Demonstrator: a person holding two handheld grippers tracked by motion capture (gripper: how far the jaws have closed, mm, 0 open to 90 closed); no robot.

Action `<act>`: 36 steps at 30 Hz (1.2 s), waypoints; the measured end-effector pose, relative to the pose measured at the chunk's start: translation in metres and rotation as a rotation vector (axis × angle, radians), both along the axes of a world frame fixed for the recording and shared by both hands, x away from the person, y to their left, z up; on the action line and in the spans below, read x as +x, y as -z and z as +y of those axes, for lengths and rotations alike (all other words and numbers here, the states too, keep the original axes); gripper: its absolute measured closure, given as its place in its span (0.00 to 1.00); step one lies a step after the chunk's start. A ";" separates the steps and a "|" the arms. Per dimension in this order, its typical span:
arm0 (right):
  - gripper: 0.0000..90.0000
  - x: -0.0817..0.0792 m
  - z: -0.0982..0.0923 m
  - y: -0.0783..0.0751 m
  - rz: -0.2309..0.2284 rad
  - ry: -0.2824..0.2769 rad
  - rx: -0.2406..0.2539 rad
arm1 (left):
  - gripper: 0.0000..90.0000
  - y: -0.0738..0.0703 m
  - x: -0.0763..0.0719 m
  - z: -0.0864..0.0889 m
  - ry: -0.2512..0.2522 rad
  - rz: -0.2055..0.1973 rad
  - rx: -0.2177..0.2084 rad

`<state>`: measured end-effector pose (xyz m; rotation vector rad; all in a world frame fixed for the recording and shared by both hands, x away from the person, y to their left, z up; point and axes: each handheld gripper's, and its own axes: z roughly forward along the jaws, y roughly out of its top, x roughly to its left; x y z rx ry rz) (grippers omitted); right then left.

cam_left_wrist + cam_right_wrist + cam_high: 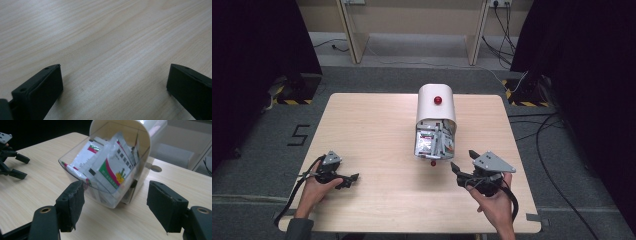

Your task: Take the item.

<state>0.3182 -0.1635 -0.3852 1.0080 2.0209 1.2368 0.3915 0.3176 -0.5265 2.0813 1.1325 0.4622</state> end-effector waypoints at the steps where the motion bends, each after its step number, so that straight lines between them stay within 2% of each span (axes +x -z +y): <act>1: 0.35 0.000 0.000 0.000 0.000 0.000 0.000 | 0.00 0.000 0.000 0.000 0.000 0.000 0.000; 6: 0.35 0.003 0.008 -0.005 -0.018 -0.013 -0.001 | 0.00 0.000 0.000 0.000 0.000 0.000 0.000; 15: 0.36 0.012 0.021 -0.007 -0.024 -0.039 -0.008 | 0.00 0.000 0.000 0.000 0.000 -0.001 -0.001; 25: 0.44 0.024 0.032 -0.006 -0.033 -0.050 -0.018 | 0.00 0.000 0.000 0.000 0.006 -0.002 -0.002; 30: 0.51 0.030 0.037 -0.002 -0.040 -0.044 -0.058 | 0.00 0.000 0.000 0.001 0.006 -0.002 -0.003; 36: 0.56 0.036 0.042 0.005 -0.042 -0.033 -0.098 | 0.00 0.000 0.000 0.001 0.009 -0.002 -0.002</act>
